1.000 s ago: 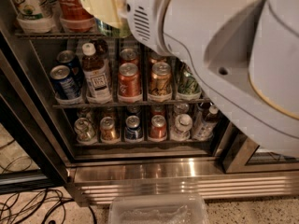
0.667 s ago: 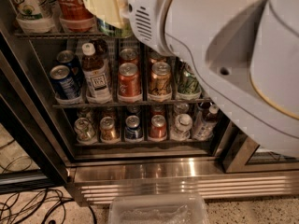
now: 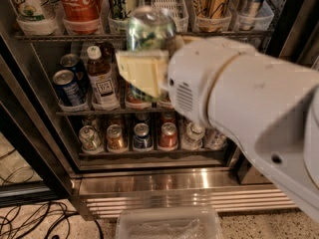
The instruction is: Pick green can from top shelf of fridge
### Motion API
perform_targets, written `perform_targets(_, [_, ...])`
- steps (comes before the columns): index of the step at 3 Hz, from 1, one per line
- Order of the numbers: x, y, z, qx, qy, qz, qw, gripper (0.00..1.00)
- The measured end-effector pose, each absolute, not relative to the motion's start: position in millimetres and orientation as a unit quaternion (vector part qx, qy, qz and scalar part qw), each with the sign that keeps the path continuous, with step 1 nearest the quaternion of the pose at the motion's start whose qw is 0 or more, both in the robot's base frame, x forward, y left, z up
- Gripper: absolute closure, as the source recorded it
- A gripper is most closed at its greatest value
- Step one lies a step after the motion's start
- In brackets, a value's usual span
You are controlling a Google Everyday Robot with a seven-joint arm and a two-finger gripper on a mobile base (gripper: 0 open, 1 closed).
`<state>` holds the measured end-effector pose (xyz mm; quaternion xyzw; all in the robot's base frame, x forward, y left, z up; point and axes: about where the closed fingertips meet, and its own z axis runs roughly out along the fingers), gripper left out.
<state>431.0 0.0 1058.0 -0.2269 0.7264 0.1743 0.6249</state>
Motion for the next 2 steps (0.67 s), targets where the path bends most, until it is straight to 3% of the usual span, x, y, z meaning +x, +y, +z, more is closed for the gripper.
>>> perform_targets(2, [406.9,-16.7,1034.8,-0.208,0.757,0.189,0.590,1.00])
